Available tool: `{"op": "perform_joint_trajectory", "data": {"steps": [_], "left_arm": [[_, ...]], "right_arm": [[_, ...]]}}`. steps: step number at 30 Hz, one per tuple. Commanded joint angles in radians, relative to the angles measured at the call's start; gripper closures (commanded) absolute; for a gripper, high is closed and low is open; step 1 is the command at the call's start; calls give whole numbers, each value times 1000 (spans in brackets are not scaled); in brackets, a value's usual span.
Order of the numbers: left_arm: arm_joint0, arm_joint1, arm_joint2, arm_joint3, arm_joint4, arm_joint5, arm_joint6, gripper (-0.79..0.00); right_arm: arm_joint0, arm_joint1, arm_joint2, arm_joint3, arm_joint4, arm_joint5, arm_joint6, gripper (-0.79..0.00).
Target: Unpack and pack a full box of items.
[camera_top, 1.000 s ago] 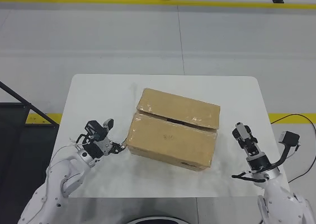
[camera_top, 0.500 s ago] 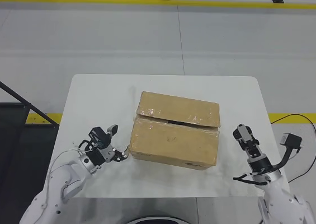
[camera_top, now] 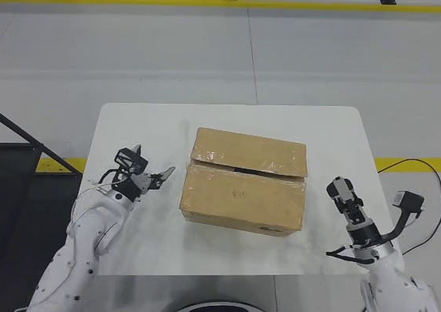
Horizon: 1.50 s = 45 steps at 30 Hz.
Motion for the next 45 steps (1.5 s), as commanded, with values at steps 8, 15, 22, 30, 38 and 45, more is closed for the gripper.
{"op": "perform_joint_trajectory", "data": {"steps": [8, 15, 22, 30, 38, 45], "left_arm": [[-211, -43, 169, 230, 62, 94, 44, -785], [-303, -72, 239, 346, 37, 115, 109, -785], [-319, -81, 223, 385, 5, 139, 171, -785], [-244, -69, 150, 321, 16, 183, 234, -785], [-104, -49, 43, 212, 52, 238, 278, -785], [41, -37, -50, 100, 58, 278, 291, -785]], "right_arm": [[-42, -2, 29, -12, 2, -7, -20, -785], [-54, -4, 46, -16, 9, -8, -19, -785], [-27, -5, 41, -1, 15, 6, 3, -785], [21, -5, 25, 26, 21, 12, 35, -785], [44, -6, 21, 45, 28, 10, 55, -785], [62, -6, 13, 46, 25, 11, 73, -785]]}}
